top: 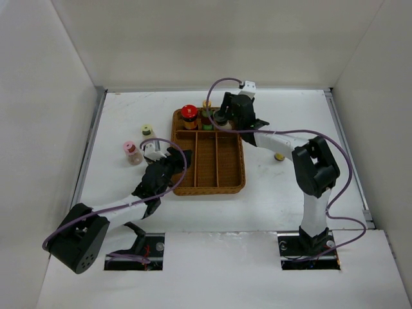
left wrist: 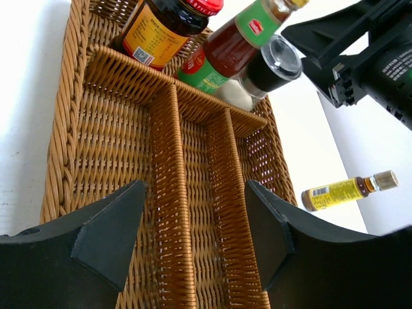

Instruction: Organize the condiment bottles

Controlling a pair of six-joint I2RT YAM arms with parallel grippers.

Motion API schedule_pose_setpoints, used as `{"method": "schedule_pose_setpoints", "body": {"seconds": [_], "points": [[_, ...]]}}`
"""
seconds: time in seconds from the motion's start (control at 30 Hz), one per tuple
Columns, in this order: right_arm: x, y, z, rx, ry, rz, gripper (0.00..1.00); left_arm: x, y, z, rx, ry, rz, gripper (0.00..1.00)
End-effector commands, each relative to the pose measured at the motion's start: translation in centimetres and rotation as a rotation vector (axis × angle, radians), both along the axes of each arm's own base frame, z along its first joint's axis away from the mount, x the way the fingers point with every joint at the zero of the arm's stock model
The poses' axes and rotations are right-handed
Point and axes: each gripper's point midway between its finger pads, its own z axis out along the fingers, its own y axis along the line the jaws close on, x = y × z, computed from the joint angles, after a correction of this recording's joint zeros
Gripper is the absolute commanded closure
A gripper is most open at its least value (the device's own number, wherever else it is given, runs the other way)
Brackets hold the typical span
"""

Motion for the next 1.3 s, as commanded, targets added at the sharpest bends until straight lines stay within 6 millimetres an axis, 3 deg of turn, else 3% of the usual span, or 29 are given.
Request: {"method": "schedule_pose_setpoints", "body": {"seconds": [0.0,0.23,0.4,0.47,0.5,0.57,0.63,0.77,0.87,1.0,1.1,1.27], "points": [[0.3,0.5,4.3,0.088,-0.104,0.009,0.26,0.5,0.2,2.1,-0.022,-0.067,0.013,0.38],[-1.6,-1.0,6.8,0.125,-0.154,-0.011,0.26,0.5,0.4,2.2,-0.016,-0.072,0.022,0.38],[-4.8,-3.4,8.9,0.16,-0.203,-0.058,0.31,0.6,0.4,2.7,-0.018,-0.084,0.023,0.39],[-6.8,-4.7,9.3,0.182,-0.217,-0.08,0.44,0.6,0.5,3.2,-0.021,-0.094,0.025,0.41],[-8.0,-5.2,9.2,0.191,-0.215,-0.082,0.55,0.5,0.5,3.6,-0.022,-0.099,0.025,0.46],[-10.5,-5.7,8.7,0.221,-0.204,-0.075,0.77,0.7,0.8,4.6,-0.02,-0.101,0.034,0.61],[-12.6,-5.9,7.7,0.242,-0.186,-0.052,0.87,0.9,1.7,5.4,-0.017,-0.077,0.065,0.72],[-16.3,-6.4,6.2,0.257,-0.175,-0.012,0.85,1.3,4.6,6.6,0.012,0.006,0.184,0.76],[-17.9,-6.8,5.4,0.274,-0.18,0.015,0.8,1.1,7.2,7.7,0.068,0.038,0.299,0.68],[-18.9,-5.8,4.1,0.308,-0.17,0.068,0.74,1.0,11.1,8.3,0.129,0.069,0.494,0.6],[-19.1,-4.6,3.7,0.32,-0.151,0.121,0.72,1.0,13.8,8.0,0.146,0.105,0.608,0.53],[-19.5,-4.2,3.2,0.321,-0.14,0.137,0.69,1.2,18.5,5.4,0.143,0.218,0.772,0.41]]}}
